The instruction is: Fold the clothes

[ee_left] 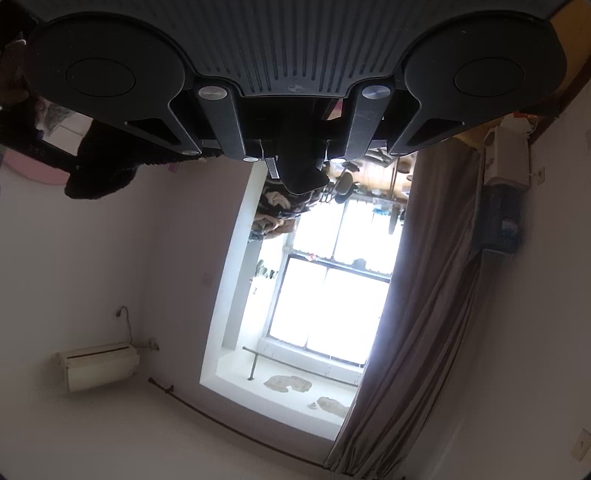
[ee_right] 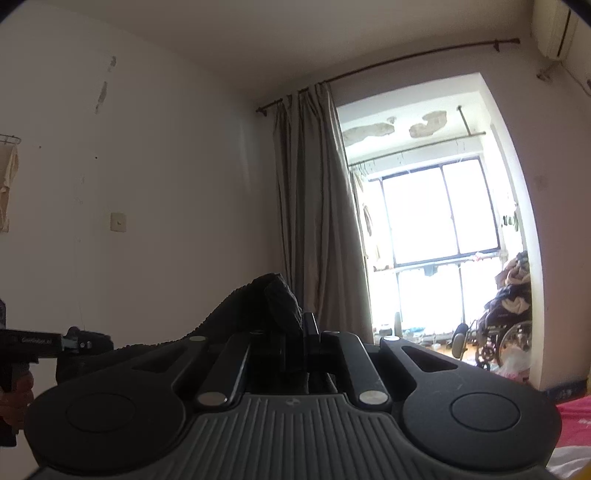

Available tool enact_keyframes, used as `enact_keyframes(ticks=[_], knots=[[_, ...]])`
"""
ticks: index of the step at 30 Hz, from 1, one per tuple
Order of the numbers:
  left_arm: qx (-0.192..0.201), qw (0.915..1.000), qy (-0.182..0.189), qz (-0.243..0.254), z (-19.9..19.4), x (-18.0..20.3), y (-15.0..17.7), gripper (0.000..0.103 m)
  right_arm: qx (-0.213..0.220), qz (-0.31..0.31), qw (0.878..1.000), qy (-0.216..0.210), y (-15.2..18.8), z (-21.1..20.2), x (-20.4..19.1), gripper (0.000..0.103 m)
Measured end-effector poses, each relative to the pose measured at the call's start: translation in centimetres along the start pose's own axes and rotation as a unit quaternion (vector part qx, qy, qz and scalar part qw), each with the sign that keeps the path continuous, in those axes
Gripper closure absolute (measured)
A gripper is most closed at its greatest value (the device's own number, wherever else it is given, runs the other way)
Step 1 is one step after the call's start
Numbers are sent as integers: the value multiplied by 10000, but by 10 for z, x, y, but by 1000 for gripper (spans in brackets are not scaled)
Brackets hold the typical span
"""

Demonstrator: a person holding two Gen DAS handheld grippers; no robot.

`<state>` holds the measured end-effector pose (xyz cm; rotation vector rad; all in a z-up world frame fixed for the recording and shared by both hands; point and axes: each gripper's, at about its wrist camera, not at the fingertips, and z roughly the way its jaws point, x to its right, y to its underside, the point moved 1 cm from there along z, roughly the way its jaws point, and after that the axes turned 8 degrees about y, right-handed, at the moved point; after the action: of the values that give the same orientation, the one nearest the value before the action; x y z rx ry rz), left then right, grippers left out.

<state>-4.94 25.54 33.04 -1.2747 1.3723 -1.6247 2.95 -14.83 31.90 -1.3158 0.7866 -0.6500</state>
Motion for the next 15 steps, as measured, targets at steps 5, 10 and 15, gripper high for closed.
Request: enact_keyframes(ticks=[5,10,15], knots=[[34,9995,302,-86,-9,18,-2,91,-50,-339,9992,227,0,-8,-6,94],[117,9984,492,-236,-39,29,-7,91,-388,252,9988,-138,2,35,-16,94],[352,9973,621,-180,-79,41,-24,91,-209,1167,9856,-1207,-11,72,-41,94]])
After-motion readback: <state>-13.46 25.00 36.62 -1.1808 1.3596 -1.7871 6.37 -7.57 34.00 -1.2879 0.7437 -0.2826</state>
